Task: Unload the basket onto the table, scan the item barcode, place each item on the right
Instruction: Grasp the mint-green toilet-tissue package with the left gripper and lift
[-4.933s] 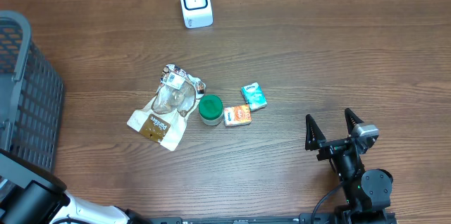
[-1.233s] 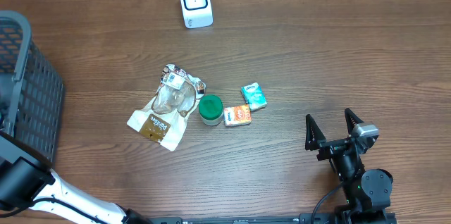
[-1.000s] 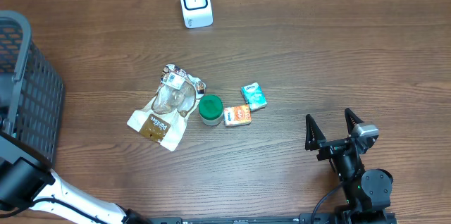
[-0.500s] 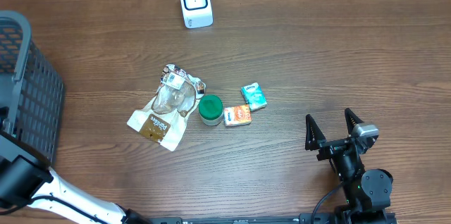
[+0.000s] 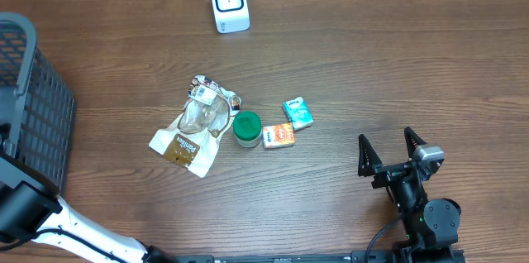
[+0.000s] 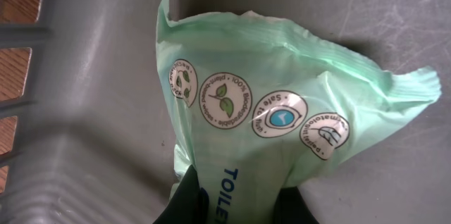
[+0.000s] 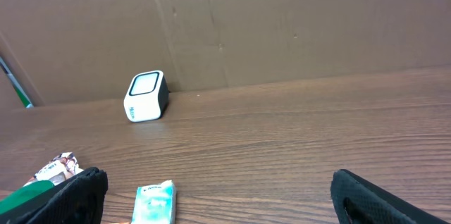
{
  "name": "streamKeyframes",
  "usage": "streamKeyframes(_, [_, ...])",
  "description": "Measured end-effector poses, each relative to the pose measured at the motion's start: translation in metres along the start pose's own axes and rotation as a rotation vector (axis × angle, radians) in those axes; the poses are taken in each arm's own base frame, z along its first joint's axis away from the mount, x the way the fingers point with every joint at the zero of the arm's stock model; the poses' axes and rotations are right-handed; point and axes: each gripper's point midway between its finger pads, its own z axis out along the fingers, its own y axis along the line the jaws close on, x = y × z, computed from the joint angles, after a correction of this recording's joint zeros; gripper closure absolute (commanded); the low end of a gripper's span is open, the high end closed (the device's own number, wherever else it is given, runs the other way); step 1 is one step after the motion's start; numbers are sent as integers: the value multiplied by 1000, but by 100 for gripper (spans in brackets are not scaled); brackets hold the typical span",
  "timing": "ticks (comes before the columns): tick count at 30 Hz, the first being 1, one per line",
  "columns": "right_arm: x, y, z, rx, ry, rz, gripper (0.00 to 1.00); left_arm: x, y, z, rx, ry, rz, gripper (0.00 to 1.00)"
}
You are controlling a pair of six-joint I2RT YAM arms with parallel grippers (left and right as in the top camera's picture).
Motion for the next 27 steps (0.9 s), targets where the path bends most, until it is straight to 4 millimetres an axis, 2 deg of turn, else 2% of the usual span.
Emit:
streamKeyframes(9, [0,0,0,0,0,0,0,-2,-7,-8,21,-7,-56,96])
streamKeyframes(12, [0,0,0,0,0,0,0,-7,-24,-17,76,-27,-62,96])
streamKeyframes(15, [0,0,0,0,0,0,0,-21,-54,-40,152,-91,-60,96])
streamKeyframes(18, [0,0,0,0,0,0,0,-38,-73,-85,183,-205,-54,96])
streamKeyframes(22, [0,0,0,0,0,0,0,-55,-80,-174,177,-435,-48,96])
streamKeyframes(27, [0,0,0,0,0,0,0,-47,-79,-276,183,-674,-60,96])
